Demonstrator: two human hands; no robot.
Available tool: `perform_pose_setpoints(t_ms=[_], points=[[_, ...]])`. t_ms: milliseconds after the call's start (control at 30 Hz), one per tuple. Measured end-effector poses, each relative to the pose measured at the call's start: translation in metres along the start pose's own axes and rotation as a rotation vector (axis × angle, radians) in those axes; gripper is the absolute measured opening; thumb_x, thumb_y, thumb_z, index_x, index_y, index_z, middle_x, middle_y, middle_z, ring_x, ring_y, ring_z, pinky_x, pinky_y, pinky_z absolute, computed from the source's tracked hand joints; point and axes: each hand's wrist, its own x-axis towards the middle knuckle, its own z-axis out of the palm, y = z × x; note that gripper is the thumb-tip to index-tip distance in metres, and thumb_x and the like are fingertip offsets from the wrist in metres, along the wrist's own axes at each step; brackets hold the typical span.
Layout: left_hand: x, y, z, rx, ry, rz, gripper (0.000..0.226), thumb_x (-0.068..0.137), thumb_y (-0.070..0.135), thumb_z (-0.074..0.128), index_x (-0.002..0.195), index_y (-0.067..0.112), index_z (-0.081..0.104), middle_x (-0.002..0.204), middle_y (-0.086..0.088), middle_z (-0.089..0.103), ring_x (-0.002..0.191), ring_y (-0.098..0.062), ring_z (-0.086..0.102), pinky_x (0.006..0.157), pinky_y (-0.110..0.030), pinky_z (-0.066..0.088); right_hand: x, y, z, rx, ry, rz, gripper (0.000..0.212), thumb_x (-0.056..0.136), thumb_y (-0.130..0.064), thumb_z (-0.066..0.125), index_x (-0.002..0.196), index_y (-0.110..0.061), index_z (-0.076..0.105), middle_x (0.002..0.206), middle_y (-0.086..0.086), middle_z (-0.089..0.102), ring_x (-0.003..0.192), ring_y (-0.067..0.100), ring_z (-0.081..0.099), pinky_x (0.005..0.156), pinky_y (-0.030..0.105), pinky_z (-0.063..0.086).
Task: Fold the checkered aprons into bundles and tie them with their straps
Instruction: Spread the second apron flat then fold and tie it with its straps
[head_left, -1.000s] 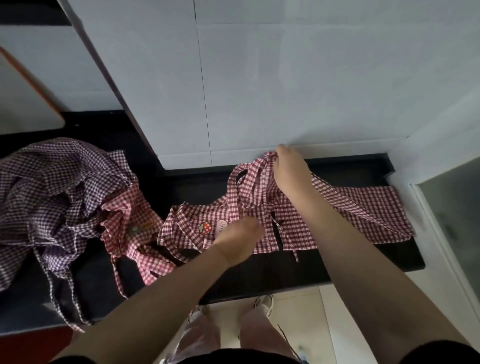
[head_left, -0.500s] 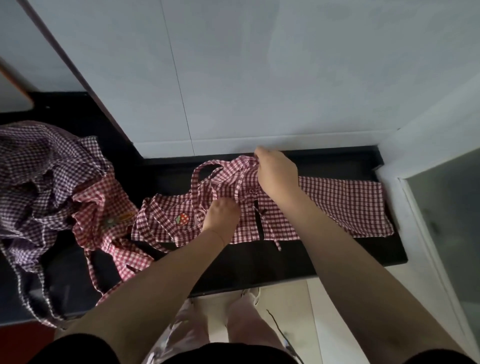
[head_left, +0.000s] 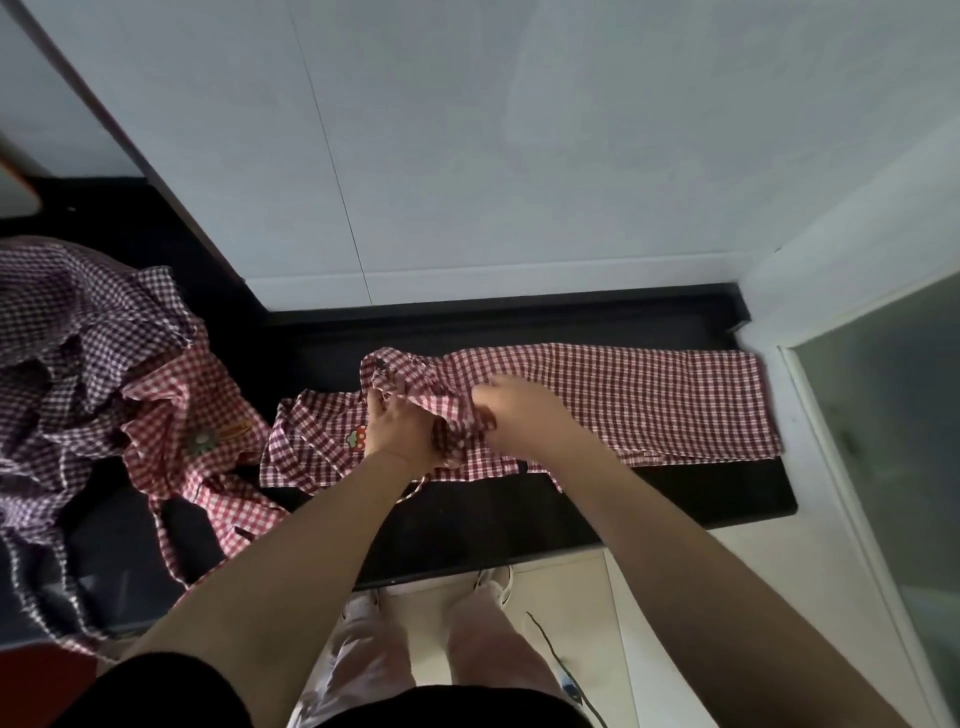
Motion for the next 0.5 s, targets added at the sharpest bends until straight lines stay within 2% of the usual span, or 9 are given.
perform_pose_setpoints(t_ms=[33, 100, 167, 200, 267, 333, 433, 500], points=[[-0.005, -0.009, 0.004, -0.004, 0.024, -0.015, 0.097, 0.079, 0.076, 0.057, 0.154, 0.020, 0.030, 0.164, -0.005, 0.020, 0.152, -0.027, 0.011, 0.121, -0.055, 0.001, -0.003, -0.003, 0.009, -0.008, -0.045, -0.008, 0.004, 0.091, -0.018, 0.055, 0.094, -0.021, 0.056, 0.095, -0.002, 0.055, 0.087, 0.017, 0.054, 0.075, 0.031, 0.049], [-0.017, -0.022, 0.009, -0.002, 0.093, -0.061, 0.088, 0.087, 0.068, 0.053, 0.155, 0.020, 0.024, 0.162, -0.004, 0.021, 0.150, -0.025, 0.017, 0.121, -0.046, 0.011, -0.007, -0.006, 0.025, -0.073, -0.206, 0.005, 0.019, 0.091, -0.017, 0.058, 0.110, -0.021, 0.060, 0.107, 0.003, 0.056, 0.098, 0.022, 0.054, 0.084, 0.038, 0.051], [-0.027, -0.026, 0.010, -0.033, 0.181, -0.114, 0.056, 0.097, 0.047, 0.049, 0.144, 0.017, 0.044, 0.149, -0.006, 0.040, 0.139, -0.026, 0.033, 0.115, -0.042, 0.024, -0.009, -0.009, 0.035, -0.157, -0.346, 0.017, 0.020, 0.093, -0.016, 0.058, 0.112, -0.017, 0.062, 0.108, 0.005, 0.056, 0.096, 0.024, 0.055, 0.084, 0.041, 0.052], [-0.031, -0.024, 0.008, -0.069, 0.202, -0.160, 0.039, 0.098, 0.036, 0.047, 0.129, 0.015, 0.058, 0.138, -0.007, 0.050, 0.130, -0.026, 0.042, 0.110, -0.040, 0.031, -0.010, -0.013, 0.035, -0.135, -0.343, 0.038, 0.015, 0.094, -0.015, 0.056, 0.107, -0.015, 0.063, 0.103, 0.005, 0.058, 0.092, 0.024, 0.057, 0.081, 0.040, 0.053], [-0.037, -0.016, 0.000, -0.214, 0.179, -0.240, 0.027, 0.095, 0.026, 0.045, 0.100, 0.012, 0.068, 0.116, -0.008, 0.062, 0.107, -0.025, 0.054, 0.098, -0.039, 0.044, -0.013, -0.015, 0.032, 0.031, -0.231, 0.139, 0.015, 0.097, -0.015, 0.048, 0.094, -0.014, 0.062, 0.089, 0.003, 0.060, 0.082, 0.022, 0.059, 0.075, 0.036, 0.052], [-0.049, -0.002, -0.004, -0.253, 0.166, -0.205, 0.028, 0.094, 0.024, 0.042, 0.091, 0.012, 0.068, 0.105, -0.006, 0.064, 0.094, -0.023, 0.056, 0.084, -0.038, 0.050, -0.019, -0.010, 0.028, 0.232, -0.043, 0.309, 0.021, 0.100, -0.018, 0.044, 0.087, -0.015, 0.060, 0.081, 0.002, 0.059, 0.075, 0.019, 0.060, 0.067, 0.033, 0.049], [-0.062, 0.025, 0.006, -0.106, 0.215, 0.085, 0.032, 0.097, 0.032, 0.040, 0.096, 0.015, 0.067, 0.101, -0.003, 0.060, 0.092, -0.022, 0.057, 0.069, -0.033, 0.045, -0.032, 0.013, 0.026, 0.555, 0.230, 0.672, 0.016, 0.100, -0.018, 0.049, 0.090, -0.014, 0.060, 0.080, 0.003, 0.061, 0.065, 0.014, 0.055, 0.055, 0.026, 0.043], [-0.067, 0.038, 0.013, -0.135, 0.264, 0.323, 0.031, 0.094, 0.031, 0.043, 0.081, 0.015, 0.066, 0.083, -0.002, 0.061, 0.076, -0.021, 0.059, 0.061, -0.030, 0.044, -0.043, 0.035, 0.028, 0.902, 0.443, 1.027, 0.009, 0.099, -0.014, 0.051, 0.100, -0.011, 0.060, 0.081, 0.004, 0.058, 0.063, 0.013, 0.052, 0.056, 0.025, 0.042]])
